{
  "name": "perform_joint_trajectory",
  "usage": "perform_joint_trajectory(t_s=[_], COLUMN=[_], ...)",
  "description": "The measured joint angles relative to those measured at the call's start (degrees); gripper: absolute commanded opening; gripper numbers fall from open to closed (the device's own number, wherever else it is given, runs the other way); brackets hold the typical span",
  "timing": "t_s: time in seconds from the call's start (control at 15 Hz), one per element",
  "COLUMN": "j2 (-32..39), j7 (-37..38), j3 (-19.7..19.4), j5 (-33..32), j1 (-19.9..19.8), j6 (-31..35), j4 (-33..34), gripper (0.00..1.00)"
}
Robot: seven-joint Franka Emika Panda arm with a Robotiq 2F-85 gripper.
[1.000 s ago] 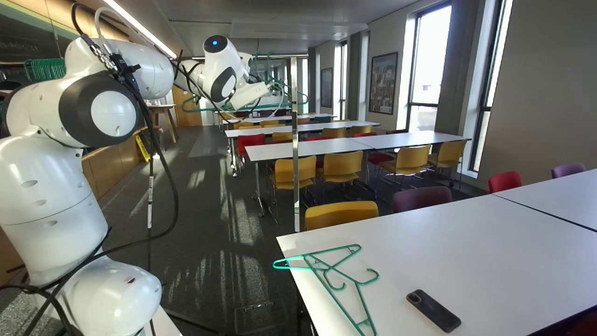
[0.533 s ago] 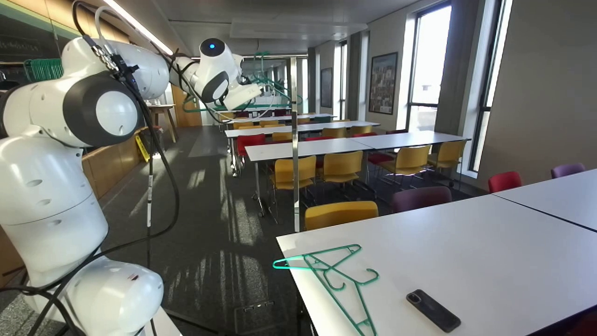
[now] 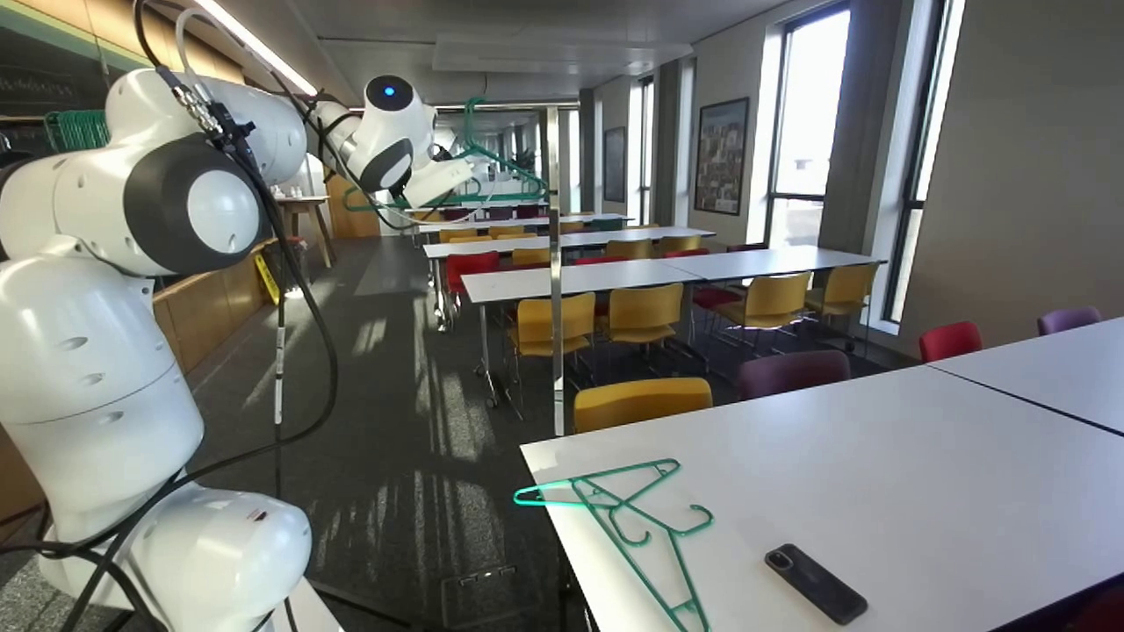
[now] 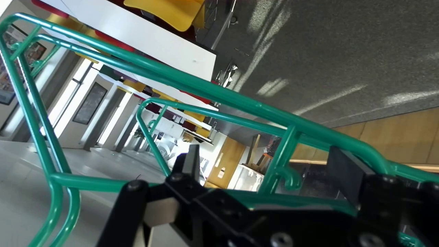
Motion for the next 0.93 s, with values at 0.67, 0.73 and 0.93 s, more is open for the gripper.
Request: perform_joint_trajectory(t_s=[0.67, 0.73, 0.93], j2=[-0.25, -0.31, -0.38], j7=[-2.14, -2.28, -3.2], j3=[4.44, 5.4, 7.7], j5=[1.03, 1.35, 2.16], j1=[-0.23, -0.84, -2.45], j6=[-3.82, -4.11, -4.65], j4=[-0.41, -0.49, -0.65], gripper=[1.0, 1.0, 1.0])
